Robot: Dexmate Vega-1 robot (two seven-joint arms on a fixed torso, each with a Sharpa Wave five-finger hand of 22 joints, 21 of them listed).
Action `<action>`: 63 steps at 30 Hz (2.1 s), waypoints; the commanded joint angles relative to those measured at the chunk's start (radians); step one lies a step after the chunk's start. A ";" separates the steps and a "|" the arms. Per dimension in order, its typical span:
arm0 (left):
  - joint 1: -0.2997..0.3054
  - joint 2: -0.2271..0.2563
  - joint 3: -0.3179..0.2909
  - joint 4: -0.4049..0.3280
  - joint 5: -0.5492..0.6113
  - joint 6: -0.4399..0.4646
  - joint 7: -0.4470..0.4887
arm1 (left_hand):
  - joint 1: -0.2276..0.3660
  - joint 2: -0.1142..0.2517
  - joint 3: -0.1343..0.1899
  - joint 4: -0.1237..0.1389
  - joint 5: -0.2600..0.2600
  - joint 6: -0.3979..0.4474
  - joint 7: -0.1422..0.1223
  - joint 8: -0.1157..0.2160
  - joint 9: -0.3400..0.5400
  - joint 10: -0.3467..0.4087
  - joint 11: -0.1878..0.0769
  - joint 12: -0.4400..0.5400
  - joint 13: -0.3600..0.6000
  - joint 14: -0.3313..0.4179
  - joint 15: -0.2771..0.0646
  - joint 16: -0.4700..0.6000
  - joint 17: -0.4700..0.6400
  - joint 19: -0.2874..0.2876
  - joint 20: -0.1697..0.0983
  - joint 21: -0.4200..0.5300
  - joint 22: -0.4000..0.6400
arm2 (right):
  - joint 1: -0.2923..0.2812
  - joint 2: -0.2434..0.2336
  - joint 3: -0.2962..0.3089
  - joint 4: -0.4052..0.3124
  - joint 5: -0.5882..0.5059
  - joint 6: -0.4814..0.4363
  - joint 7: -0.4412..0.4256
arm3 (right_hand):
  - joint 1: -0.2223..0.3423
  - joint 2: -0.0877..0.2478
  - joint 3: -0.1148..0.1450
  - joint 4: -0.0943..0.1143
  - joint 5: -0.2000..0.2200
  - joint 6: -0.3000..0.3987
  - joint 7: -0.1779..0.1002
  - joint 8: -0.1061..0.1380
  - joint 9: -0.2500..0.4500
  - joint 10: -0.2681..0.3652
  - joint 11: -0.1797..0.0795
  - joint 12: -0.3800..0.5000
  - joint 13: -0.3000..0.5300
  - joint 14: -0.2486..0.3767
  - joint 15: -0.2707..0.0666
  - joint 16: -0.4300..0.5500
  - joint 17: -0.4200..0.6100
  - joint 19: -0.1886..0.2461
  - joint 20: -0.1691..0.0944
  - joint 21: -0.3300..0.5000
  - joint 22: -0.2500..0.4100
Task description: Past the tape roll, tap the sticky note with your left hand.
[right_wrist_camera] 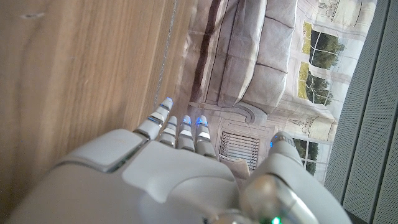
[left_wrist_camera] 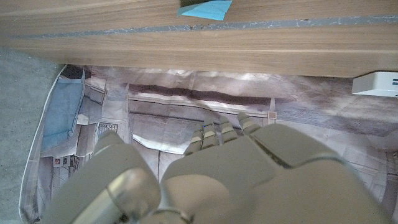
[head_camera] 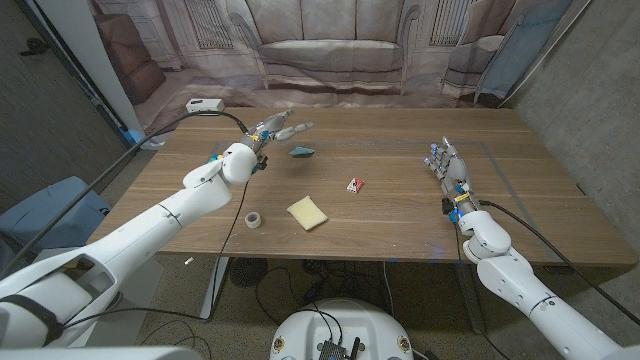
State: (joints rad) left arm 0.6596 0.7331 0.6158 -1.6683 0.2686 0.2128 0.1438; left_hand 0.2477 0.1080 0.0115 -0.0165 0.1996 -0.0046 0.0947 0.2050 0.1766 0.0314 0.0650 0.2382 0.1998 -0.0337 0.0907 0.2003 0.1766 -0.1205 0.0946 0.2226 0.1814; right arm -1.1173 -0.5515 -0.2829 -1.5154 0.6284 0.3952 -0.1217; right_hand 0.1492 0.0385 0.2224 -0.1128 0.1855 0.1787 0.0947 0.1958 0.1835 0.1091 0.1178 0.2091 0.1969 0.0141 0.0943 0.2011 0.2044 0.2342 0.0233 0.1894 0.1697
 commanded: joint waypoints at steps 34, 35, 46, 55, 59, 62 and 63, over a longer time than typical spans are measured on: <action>0.122 -0.057 -0.184 0.137 -0.520 -0.360 -0.048 | 0.011 0.003 0.015 -0.015 0.000 0.135 0.017 0.019 0.002 0.116 0.018 0.029 -0.002 0.109 0.008 0.013 0.003 0.098 0.002 0.014 0.000 | 0.043 -0.004 -0.019 0.038 -0.020 0.046 0.065 | -0.002 0.001 0.004 -0.008 0.005 0.016 -0.002 0.003 0.005 0.022 0.002 0.004 0.001 0.012 -0.007 0.005 0.001 0.015 -0.013 0.010 0.003; 0.123 -0.063 -0.187 0.145 -0.536 -0.377 -0.056 | 0.012 0.004 0.016 -0.015 0.000 0.141 0.019 0.020 0.002 0.118 0.017 0.028 -0.002 0.113 0.008 0.013 0.003 0.104 -0.004 0.015 0.000 | 0.043 -0.004 -0.019 0.037 -0.020 0.048 0.065 | -0.002 0.001 0.004 -0.008 0.005 0.016 -0.002 0.003 0.005 0.022 0.003 0.004 0.001 0.012 -0.007 0.005 0.001 0.015 -0.013 0.010 0.003; 0.118 -0.129 -0.191 0.252 -0.661 -0.540 -0.160 | 0.015 0.005 0.019 -0.018 -0.001 0.161 0.020 0.018 0.002 0.140 0.022 0.031 -0.003 0.136 0.007 0.014 0.003 0.132 -0.006 0.019 -0.001 | 0.051 -0.012 -0.030 0.038 -0.051 0.062 0.072 | -0.001 0.002 0.005 -0.009 0.005 0.018 -0.003 0.003 0.005 0.024 0.003 0.004 0.001 0.017 -0.011 0.006 0.001 0.022 -0.022 0.011 0.003; 0.128 -0.161 -0.198 0.284 -0.710 -0.594 -0.179 | 0.015 0.001 0.018 -0.020 -0.002 0.171 0.015 0.017 0.002 0.146 0.019 0.029 -0.003 0.146 0.006 0.013 0.003 0.144 -0.003 0.019 -0.001 | 0.064 -0.013 -0.043 0.043 -0.085 0.067 0.063 | 0.000 0.002 0.005 -0.010 0.005 0.017 -0.002 0.002 0.005 0.025 0.001 0.003 0.001 0.019 -0.014 0.007 0.001 0.027 -0.025 0.012 0.003; 0.131 -0.182 -0.198 0.309 -0.750 -0.609 -0.205 | 0.015 0.000 0.018 -0.020 -0.002 0.172 0.015 0.015 0.002 0.147 0.022 0.029 -0.003 0.147 0.006 0.012 0.003 0.150 -0.002 0.020 -0.001 | 0.070 -0.013 -0.046 0.045 -0.092 0.066 0.062 | 0.001 0.002 0.005 -0.010 0.006 0.017 -0.002 0.002 0.005 0.027 0.001 0.003 0.001 0.022 -0.015 0.007 0.000 0.029 -0.024 0.013 0.002; 0.133 -0.190 -0.198 0.325 -0.769 -0.628 -0.226 | 0.014 -0.001 0.018 -0.021 -0.002 0.173 0.016 0.014 0.002 0.147 0.023 0.027 -0.003 0.148 0.007 0.011 0.003 0.151 -0.002 0.019 -0.001 | 0.074 -0.015 -0.048 0.044 -0.093 0.058 0.061 | 0.001 0.002 0.005 -0.011 0.006 0.017 -0.003 0.002 0.005 0.028 0.002 0.003 0.001 0.023 -0.016 0.008 0.000 0.032 -0.025 0.013 0.002; 0.134 -0.192 -0.198 0.331 -0.767 -0.637 -0.227 | 0.014 -0.002 0.018 -0.021 -0.003 0.174 0.015 0.014 0.002 0.147 0.023 0.027 -0.003 0.148 0.006 0.011 0.003 0.151 -0.001 0.019 -0.001 | 0.078 -0.016 -0.050 0.048 -0.094 0.059 0.067 | 0.001 0.002 0.005 -0.011 0.006 0.017 -0.003 0.001 0.005 0.028 0.002 0.003 0.001 0.023 -0.016 0.007 0.000 0.032 -0.025 0.013 0.002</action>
State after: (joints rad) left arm 0.7860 0.5797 0.4211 -1.3941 -0.4277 -0.3541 -0.0307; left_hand 0.2547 0.1142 0.0270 -0.0319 0.2001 0.1628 0.1088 0.2206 0.1769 0.1719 0.0877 0.2629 0.1954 0.1059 0.0985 0.2078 0.1769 0.0238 0.0933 0.2371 0.1766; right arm -1.0559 -0.5640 -0.3221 -1.4753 0.5524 0.4568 -0.0582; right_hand 0.1492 0.0386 0.2268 -0.1171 0.1855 0.1894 0.0909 0.1958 0.1835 0.1325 0.1198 0.2091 0.1955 0.0320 0.0765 0.2011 0.2047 0.2577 -0.0002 0.1973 0.1697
